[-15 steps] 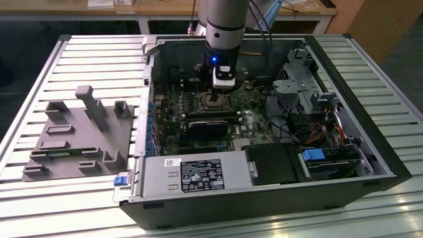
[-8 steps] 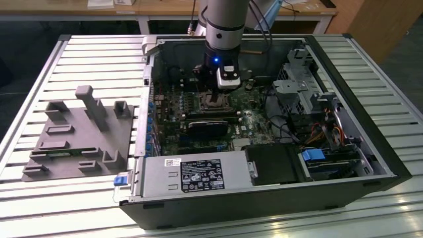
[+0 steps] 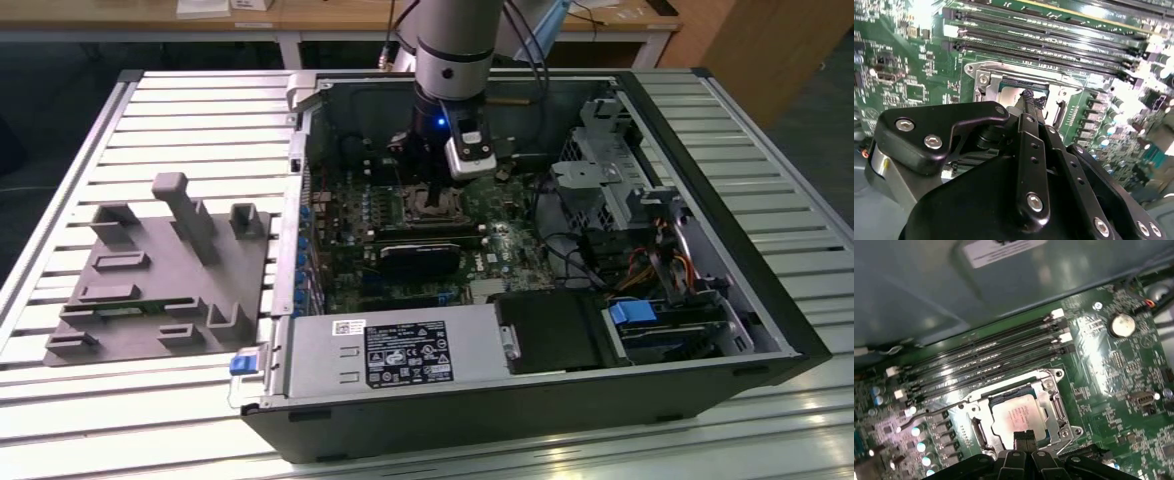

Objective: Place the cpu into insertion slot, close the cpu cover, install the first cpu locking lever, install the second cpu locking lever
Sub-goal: 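Close the cpu cover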

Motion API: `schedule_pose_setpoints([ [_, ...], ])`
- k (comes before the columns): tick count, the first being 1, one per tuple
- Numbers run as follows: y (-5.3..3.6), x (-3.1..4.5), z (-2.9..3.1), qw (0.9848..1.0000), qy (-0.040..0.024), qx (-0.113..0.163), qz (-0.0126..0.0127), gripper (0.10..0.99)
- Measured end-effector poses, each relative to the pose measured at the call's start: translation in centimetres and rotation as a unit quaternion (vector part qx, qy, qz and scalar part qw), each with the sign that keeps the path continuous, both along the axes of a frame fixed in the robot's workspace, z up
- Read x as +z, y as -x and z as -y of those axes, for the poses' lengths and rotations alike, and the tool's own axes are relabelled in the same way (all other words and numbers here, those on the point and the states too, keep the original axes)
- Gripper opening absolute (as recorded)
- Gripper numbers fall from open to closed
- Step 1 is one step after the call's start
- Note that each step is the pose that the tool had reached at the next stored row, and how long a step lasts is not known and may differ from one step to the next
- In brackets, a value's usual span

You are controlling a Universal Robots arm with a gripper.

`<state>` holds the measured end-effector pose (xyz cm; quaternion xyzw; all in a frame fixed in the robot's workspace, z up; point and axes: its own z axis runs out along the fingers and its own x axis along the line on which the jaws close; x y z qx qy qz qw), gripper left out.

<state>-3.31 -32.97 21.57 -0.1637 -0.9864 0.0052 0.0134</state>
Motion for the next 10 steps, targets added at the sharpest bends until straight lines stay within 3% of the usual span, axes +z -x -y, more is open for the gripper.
schedule_pose_setpoints([
  [2, 0.0, -0.01, 0.0, 0.9999, -0.0031, 0.012, 0.0016, 0.102],
  [3, 0.0, -0.01, 0.0, 0.9999, -0.0049, 0.016, 0.0034, 0.102],
  [4, -0.01, -0.02, 0.0, 0.9997, -0.0088, 0.022, 0.0073, 0.102],
  [6, -0.01, -0.03, 0.0, 0.9994, -0.0134, 0.029, 0.0108, 0.102],
  [10, 0.0, -0.09, 0.0, 0.9985, -0.024, 0.048, 0.0147, 0.102],
])
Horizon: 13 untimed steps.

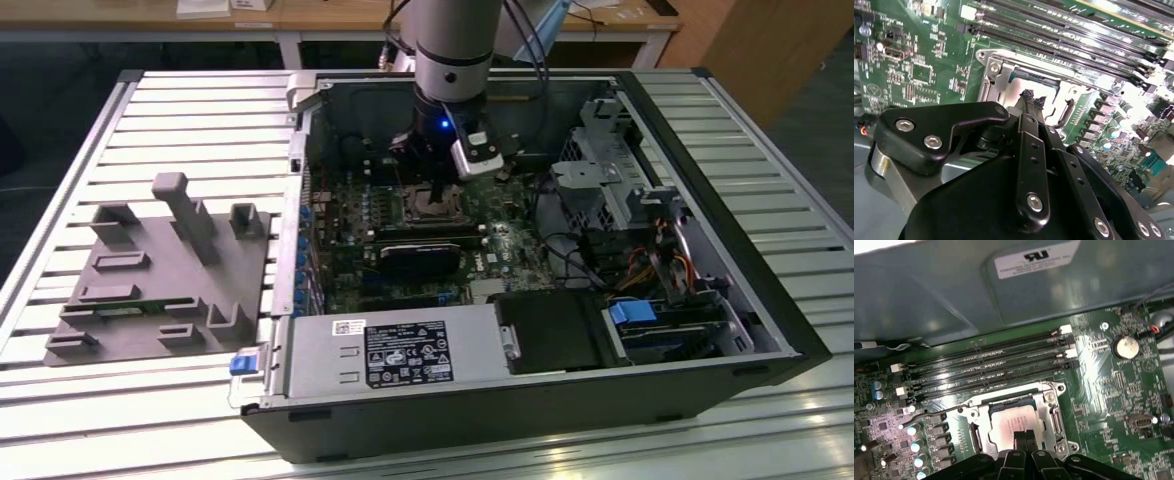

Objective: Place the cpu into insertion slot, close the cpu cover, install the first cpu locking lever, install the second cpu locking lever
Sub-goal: 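Close the cpu cover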

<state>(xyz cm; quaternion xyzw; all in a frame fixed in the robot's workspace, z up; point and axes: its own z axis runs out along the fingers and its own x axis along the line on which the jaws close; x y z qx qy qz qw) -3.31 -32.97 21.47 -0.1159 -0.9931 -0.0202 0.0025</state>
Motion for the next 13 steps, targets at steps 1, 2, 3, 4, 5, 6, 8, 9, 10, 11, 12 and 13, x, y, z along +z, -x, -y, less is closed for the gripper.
schedule_pose_setpoints([
  [1, 0.0, -0.01, 0.0, 1.0, -0.0018, 0.005, 0.0001, 0.102],
  [2, 0.0, -0.02, 0.0, 0.9999, -0.0031, 0.01, 0.0003, 0.102],
  [3, 0.0, -0.03, -0.01, 0.9999, -0.0039, 0.016, 0.0006, 0.102],
  [4, 0.0, -0.03, -0.01, 0.9997, -0.0046, 0.022, 0.0011, 0.102],
  [5, 0.0, -0.04, 0.0, 0.9996, -0.0053, 0.028, 0.0014, 0.102],
  [6, 0.0, -0.04, 0.0, 0.9994, -0.0058, 0.033, 0.0019, 0.102],
  [8, 0.0, -0.05, 0.0, 0.9991, -0.0064, 0.042, 0.0039, 0.102],
  [9, 0.0, -0.06, 0.0, 0.9989, -0.0067, 0.046, 0.0057, 0.102],
  [10, 0.0, -0.08, 0.0, 0.9987, -0.0071, 0.051, 0.0073, 0.102],
  [11, 0.0, -0.08, 0.01, 0.9984, -0.0074, 0.055, 0.0088, 0.102],
  [12, 0.0, -0.09, 0.03, 0.9982, -0.0076, 0.058, 0.0103, 0.102],
  [13, 0.03, -0.09, 0.06, 0.9981, -0.0077, 0.06, 0.0117, 0.102],
])
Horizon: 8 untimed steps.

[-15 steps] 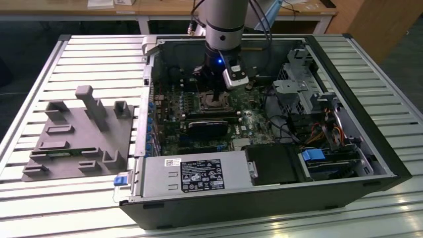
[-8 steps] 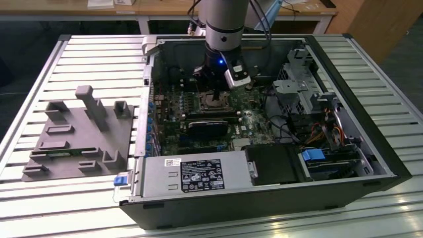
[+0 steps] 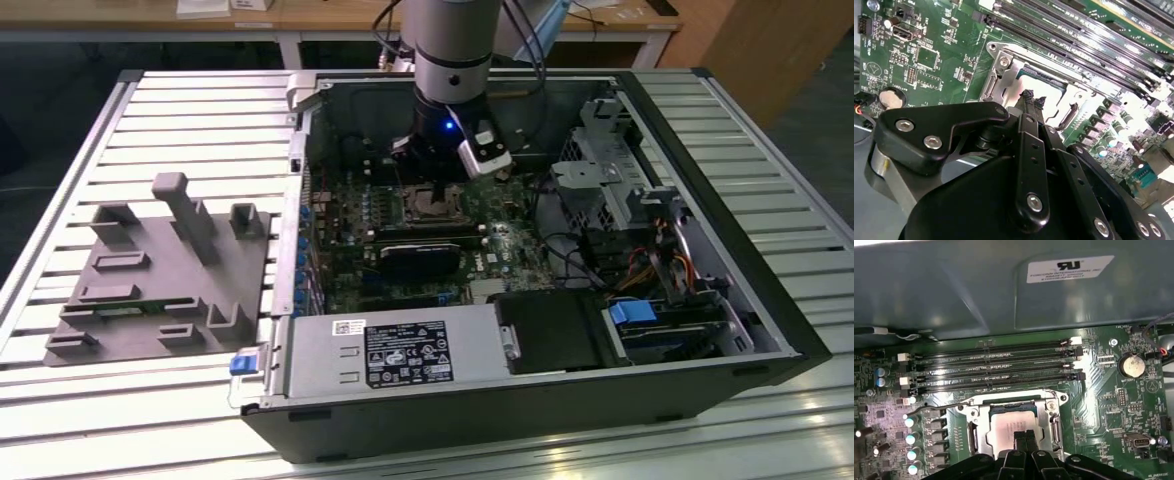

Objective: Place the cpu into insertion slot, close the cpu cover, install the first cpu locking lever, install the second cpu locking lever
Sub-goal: 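Close the cpu cover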

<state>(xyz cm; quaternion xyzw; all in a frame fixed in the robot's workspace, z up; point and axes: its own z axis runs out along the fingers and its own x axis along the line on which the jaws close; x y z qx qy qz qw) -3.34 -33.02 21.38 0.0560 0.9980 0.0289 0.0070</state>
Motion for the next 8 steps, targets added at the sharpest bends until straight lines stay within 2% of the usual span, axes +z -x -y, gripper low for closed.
schedule_pose_setpoints([
  [8, 0.0, 0.2, 0.01, 1.0, 0.0001, 0.002, 0.0006, 0.102],
])
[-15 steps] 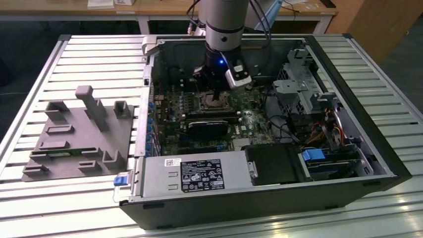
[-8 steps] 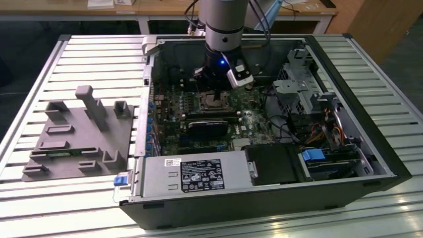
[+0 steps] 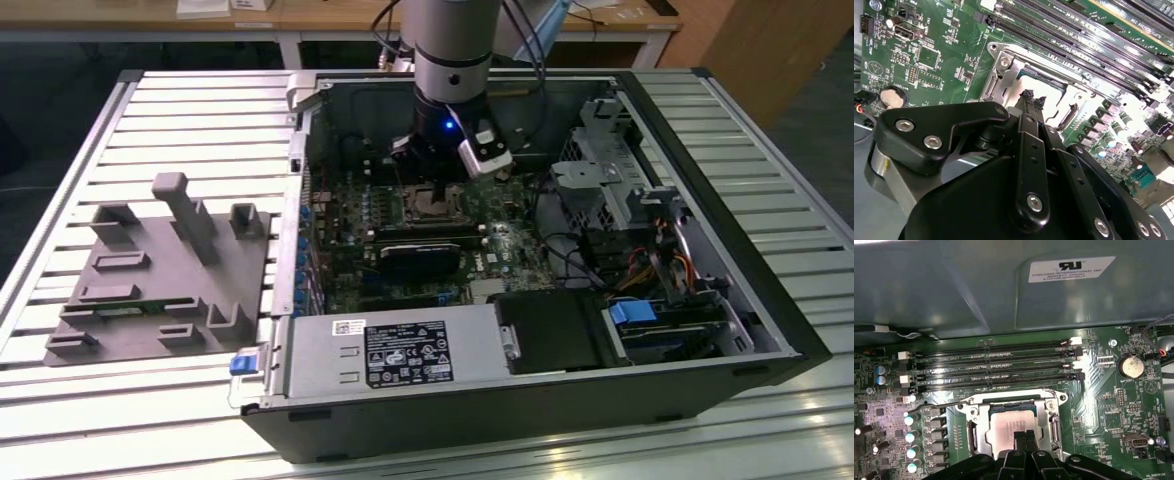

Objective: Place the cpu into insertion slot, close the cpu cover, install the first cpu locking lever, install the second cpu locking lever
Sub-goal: 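Close the cpu cover, then install the first cpu locking lever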

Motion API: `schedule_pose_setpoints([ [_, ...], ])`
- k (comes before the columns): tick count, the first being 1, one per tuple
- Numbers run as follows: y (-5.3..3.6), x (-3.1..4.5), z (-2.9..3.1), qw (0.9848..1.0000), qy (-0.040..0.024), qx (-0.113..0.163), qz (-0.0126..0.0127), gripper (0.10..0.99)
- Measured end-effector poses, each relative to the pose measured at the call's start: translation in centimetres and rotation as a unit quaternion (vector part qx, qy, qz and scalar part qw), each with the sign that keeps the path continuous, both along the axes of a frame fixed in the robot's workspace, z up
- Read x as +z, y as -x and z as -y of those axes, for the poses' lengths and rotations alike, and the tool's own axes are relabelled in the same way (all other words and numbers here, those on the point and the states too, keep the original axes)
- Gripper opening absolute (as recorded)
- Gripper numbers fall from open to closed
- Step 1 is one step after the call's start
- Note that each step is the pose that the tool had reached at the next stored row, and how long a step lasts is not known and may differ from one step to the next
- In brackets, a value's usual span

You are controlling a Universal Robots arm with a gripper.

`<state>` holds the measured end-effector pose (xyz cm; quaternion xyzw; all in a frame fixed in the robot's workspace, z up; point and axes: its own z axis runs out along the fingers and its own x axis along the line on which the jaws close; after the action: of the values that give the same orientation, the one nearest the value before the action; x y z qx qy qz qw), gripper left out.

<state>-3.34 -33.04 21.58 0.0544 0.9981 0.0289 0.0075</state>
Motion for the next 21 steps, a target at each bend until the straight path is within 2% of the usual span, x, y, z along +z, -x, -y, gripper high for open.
schedule_pose_setpoints([
  [9, 0.0, 1.41, 0.0, 1.0, 0.0, 0.0, 0.0, 0.102],
  [21, 0.34, 1.46, 0.0, 1.0, -0.0007, 0.0, 0.001, 0.102],
])
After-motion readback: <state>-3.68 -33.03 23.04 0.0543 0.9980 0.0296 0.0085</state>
